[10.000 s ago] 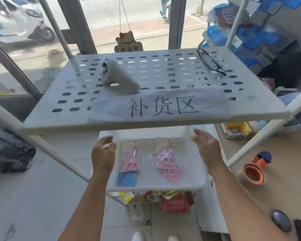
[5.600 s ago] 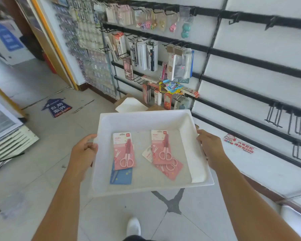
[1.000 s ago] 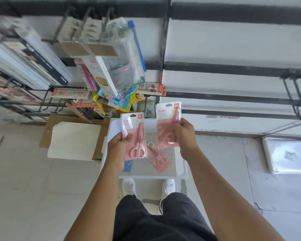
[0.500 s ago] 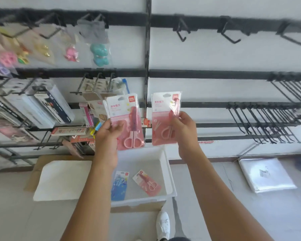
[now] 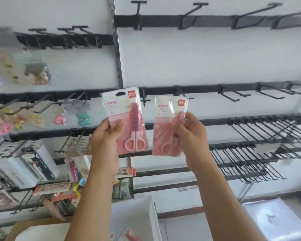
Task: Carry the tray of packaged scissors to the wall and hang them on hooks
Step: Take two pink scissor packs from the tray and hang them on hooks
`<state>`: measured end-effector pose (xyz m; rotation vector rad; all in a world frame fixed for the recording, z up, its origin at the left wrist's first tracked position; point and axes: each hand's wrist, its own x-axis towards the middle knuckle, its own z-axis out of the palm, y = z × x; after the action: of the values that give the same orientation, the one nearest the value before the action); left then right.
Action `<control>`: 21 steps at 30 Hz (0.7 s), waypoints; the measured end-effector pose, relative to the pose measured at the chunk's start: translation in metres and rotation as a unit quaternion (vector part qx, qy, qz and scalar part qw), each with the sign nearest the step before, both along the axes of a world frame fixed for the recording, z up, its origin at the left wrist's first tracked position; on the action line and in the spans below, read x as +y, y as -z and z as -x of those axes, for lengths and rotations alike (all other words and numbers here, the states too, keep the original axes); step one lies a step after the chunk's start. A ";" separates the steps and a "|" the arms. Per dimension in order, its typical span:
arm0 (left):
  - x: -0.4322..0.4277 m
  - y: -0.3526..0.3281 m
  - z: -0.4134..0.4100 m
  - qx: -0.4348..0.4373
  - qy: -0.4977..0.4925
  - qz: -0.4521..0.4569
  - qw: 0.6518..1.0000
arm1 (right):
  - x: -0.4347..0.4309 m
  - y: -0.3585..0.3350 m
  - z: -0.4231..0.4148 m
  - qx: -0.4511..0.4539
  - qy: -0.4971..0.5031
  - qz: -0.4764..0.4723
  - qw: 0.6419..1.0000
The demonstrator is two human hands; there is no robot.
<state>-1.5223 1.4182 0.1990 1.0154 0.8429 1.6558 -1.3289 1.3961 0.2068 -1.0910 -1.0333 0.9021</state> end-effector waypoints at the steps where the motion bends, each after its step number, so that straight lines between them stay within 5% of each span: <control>1: 0.003 -0.007 -0.011 0.005 -0.009 -0.010 1.000 | 0.002 -0.008 -0.010 0.007 -0.014 -0.015 1.000; 10: 0.032 -0.056 -0.087 0.002 -0.089 -0.072 0.993 | 0.033 -0.063 -0.086 0.033 -0.075 -0.079 0.993; 21: 0.067 -0.093 -0.081 0.030 -0.128 -0.144 0.981 | 0.070 -0.088 -0.081 0.044 -0.047 -0.128 0.990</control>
<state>-1.4416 1.4848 0.2925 1.1971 0.8153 2.0179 -1.2476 1.4663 0.2952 -0.7875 -1.1009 0.8569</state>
